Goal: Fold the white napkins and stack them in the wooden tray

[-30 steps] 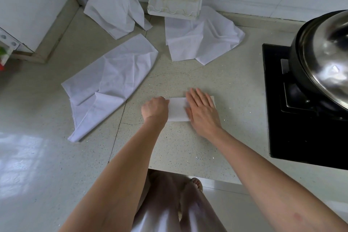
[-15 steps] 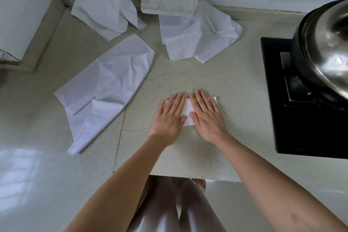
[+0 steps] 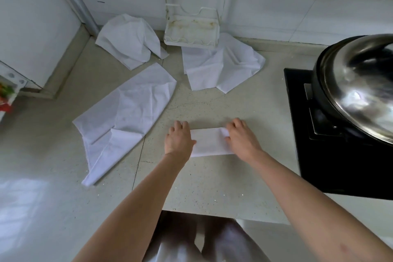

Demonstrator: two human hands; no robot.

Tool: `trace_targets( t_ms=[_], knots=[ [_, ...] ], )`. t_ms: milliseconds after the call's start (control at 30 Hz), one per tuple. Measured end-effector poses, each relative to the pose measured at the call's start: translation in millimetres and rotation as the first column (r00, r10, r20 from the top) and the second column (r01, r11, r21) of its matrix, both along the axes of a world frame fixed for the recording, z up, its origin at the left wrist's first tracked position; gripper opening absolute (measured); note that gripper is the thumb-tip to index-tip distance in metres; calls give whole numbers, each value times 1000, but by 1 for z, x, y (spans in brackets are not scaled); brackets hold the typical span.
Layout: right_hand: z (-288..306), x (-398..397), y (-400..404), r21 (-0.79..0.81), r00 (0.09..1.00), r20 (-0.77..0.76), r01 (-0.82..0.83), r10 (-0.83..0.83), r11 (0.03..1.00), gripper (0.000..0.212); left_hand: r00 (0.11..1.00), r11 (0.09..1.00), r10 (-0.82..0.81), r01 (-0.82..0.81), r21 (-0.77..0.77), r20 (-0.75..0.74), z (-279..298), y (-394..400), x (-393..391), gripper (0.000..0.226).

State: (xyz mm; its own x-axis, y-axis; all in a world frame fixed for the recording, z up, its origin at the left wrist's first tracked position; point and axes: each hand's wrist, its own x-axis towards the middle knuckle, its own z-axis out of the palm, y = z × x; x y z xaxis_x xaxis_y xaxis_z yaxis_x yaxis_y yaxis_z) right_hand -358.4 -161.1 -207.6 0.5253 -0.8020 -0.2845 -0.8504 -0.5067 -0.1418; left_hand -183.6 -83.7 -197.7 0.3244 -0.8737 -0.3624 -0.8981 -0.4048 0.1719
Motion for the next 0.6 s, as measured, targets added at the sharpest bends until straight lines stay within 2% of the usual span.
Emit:
trace_targets(
  t_ms=[67, 167, 267, 367, 467, 533, 600],
  knots=[
    [3, 3, -11, 76, 999, 38, 21, -24, 997, 24, 981, 989, 151, -149, 25, -121, 2, -6, -2, 55],
    [5, 4, -25, 242, 987, 122, 74, -106, 967, 6, 883, 924, 380, -374, 74, -276, 4, -14, -4, 30],
    [8, 7, -37, 342, 970, 185, 84, -155, 936, 22, 786, 851, 505, -522, 56, -355, 5, -14, -10, 21],
    [22, 17, -43, 435, 936, 287, 60, -202, 899, 36, 650, 704, 601, -706, -77, -466, 15, -2, -14, 14],
    [34, 33, -28, 511, 933, 322, -29, -160, 859, 41, 487, 492, 662, -856, -160, -569, 31, 38, -19, 10],
    [42, 52, -3, 534, 943, 322, -112, -79, 838, 41, 426, 371, 671, -902, -222, -607, 44, 75, -18, 10],
    [49, 73, 29, 552, 948, 315, -213, 35, 806, 39, 401, 278, 711, -915, -293, -578, 55, 117, -19, 4]
  ],
)
